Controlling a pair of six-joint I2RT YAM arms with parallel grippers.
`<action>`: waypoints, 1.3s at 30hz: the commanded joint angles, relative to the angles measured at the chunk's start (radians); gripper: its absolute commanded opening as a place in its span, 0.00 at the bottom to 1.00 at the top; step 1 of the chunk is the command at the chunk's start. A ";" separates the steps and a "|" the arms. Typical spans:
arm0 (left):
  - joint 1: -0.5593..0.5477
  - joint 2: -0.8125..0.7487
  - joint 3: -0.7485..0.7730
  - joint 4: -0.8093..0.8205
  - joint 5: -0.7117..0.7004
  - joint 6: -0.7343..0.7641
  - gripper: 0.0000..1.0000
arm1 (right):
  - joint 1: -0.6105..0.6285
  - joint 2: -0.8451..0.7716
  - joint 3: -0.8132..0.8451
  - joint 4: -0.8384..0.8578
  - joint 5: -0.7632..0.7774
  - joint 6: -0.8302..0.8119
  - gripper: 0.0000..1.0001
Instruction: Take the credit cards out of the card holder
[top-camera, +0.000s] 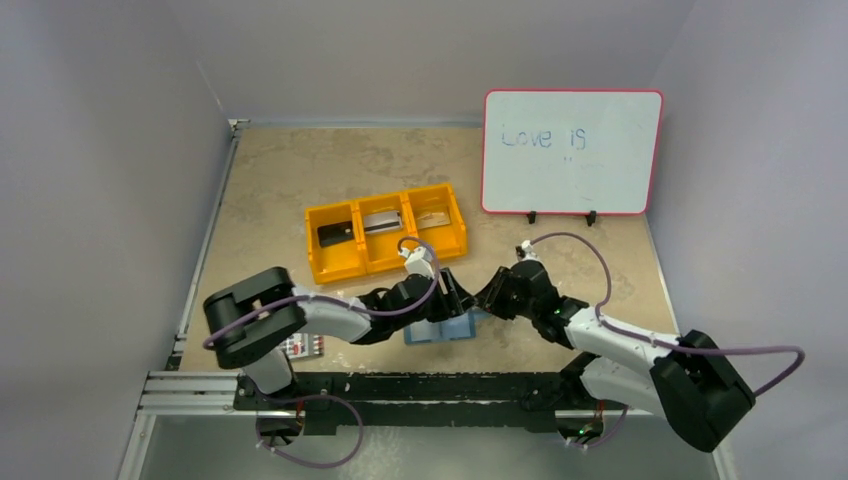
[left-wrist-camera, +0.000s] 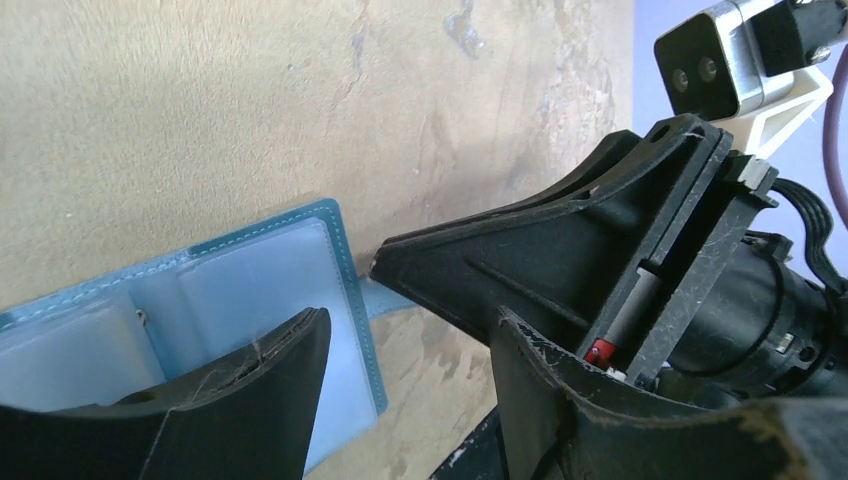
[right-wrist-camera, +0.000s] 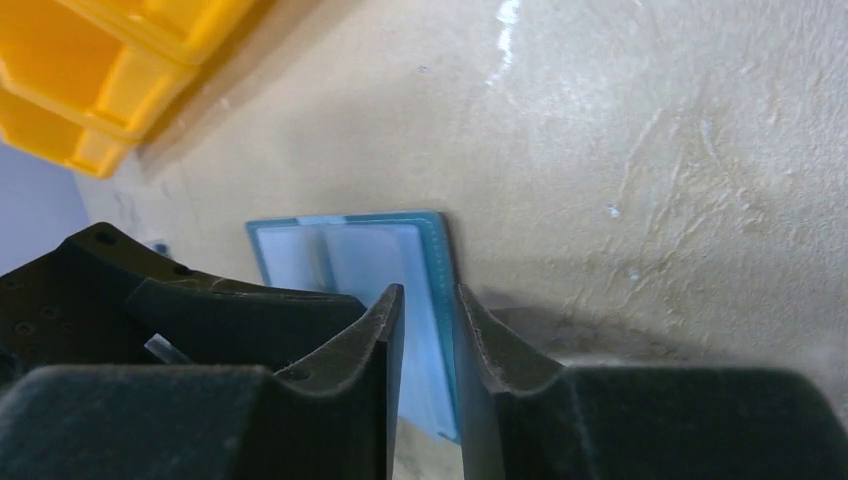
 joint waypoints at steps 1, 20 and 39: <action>0.006 -0.204 0.073 -0.213 -0.093 0.142 0.60 | 0.002 -0.106 0.043 -0.051 0.038 -0.047 0.29; 0.006 -0.637 -0.153 -0.882 -0.456 0.002 0.65 | 0.356 0.124 0.340 -0.195 0.282 -0.235 0.57; 0.005 -0.414 -0.038 -0.878 -0.410 0.202 0.72 | 0.458 0.346 0.479 -0.281 0.381 -0.185 0.59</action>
